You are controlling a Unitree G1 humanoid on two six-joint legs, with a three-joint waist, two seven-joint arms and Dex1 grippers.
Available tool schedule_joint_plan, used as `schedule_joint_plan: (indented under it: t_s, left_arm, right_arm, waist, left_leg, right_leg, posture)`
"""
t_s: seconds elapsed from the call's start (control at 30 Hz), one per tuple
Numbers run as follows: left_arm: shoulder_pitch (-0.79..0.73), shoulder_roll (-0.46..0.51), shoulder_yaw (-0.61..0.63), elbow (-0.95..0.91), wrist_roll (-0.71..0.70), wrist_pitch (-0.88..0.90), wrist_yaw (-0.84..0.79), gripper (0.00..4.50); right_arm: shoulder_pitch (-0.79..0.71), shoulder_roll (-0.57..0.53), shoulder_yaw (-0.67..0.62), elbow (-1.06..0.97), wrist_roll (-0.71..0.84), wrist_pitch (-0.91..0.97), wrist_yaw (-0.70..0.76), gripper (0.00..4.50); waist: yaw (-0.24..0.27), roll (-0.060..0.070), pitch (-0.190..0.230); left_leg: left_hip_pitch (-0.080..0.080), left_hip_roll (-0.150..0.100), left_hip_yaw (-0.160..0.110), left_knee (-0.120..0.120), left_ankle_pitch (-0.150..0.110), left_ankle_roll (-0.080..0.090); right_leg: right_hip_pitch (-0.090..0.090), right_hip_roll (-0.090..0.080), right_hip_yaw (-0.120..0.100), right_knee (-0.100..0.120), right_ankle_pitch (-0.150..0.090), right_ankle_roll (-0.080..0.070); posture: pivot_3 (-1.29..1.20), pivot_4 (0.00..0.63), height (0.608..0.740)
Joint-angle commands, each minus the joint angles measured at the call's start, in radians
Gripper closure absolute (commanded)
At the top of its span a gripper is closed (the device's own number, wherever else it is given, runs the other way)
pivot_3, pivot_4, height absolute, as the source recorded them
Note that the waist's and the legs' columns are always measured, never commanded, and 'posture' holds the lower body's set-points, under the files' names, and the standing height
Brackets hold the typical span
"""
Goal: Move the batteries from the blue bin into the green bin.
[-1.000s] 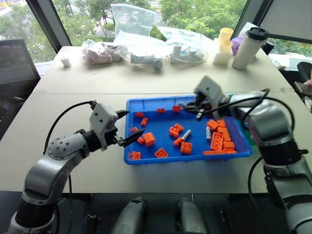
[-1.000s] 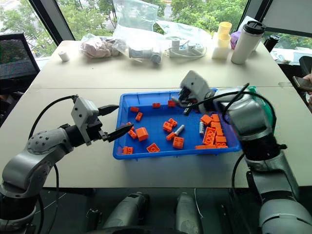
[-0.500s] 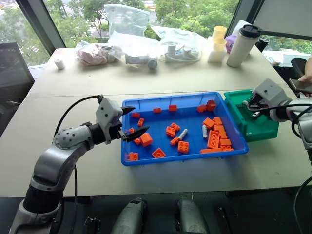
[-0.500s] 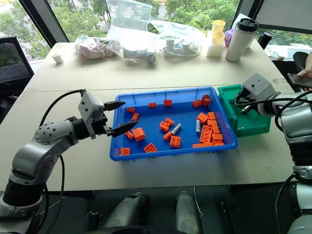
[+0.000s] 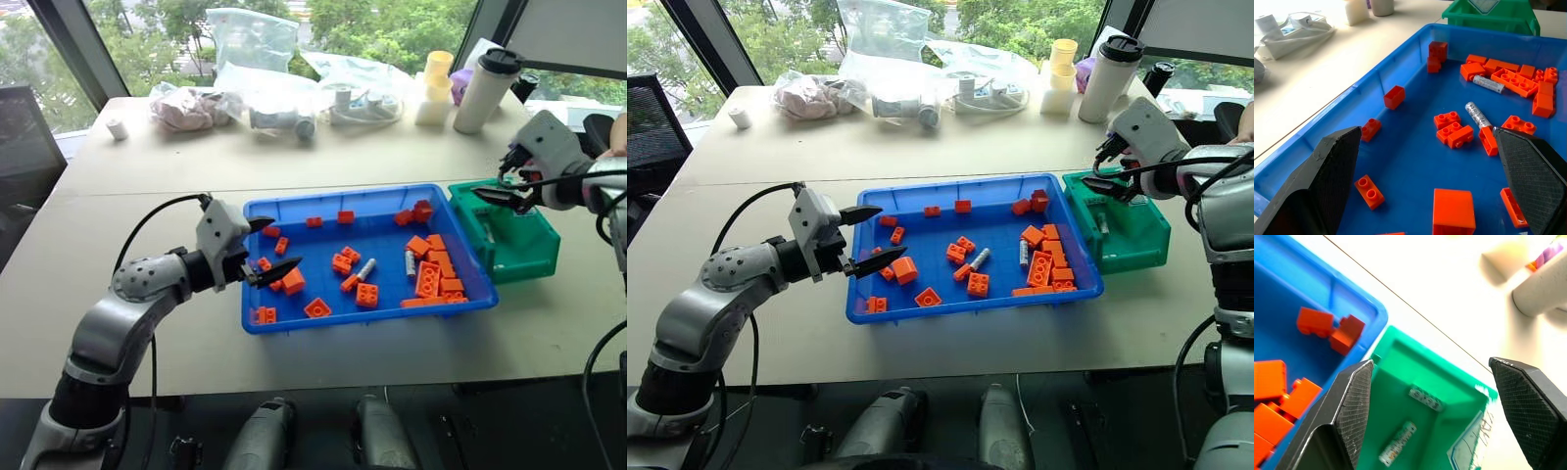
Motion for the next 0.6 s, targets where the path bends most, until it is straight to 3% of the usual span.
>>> schedule_joint_plan:
  t_s: [0.03,0.3,0.6]
  left_arm:
    - [-0.01,0.003,0.023,-0.022,-0.001,-0.013,0.003,0.0]
    - [-0.01,0.005,0.029,-0.035,-0.01,0.0,0.009,0.0]
    - [0.009,0.018,0.046,-0.063,-0.017,0.018,0.021,0.0]
  right_arm:
    - [0.04,0.071,0.053,-0.187,0.084,0.068,0.036,0.51]
    - [0.116,0.176,0.194,-0.177,0.05,0.016,0.008,0.51]
    - [0.105,0.158,0.362,-0.067,-0.087,-0.217,0.097,0.51]
  waist:
    - [-0.002,0.0,0.0]
    - [0.021,0.0,0.0]
    - [0.02,0.0,0.0]
  left_leg:
    - [0.0,0.001,0.0,0.0,0.0,0.0]
    - [0.0,-0.002,0.0,0.001,0.0,0.0]
    - [0.0,-0.001,0.0,0.001,0.001,-0.001]
  right_leg:
    - [0.0,0.0,0.0,0.0,0.0,0.0]
    - [0.0,0.0,0.001,0.0,0.001,0.002]
    - [0.0,0.0,0.001,0.0,0.001,0.002]
  posture:
    - [0.0,0.15,0.74]
    - [0.0,0.15,0.74]
    - [0.0,0.15,0.74]
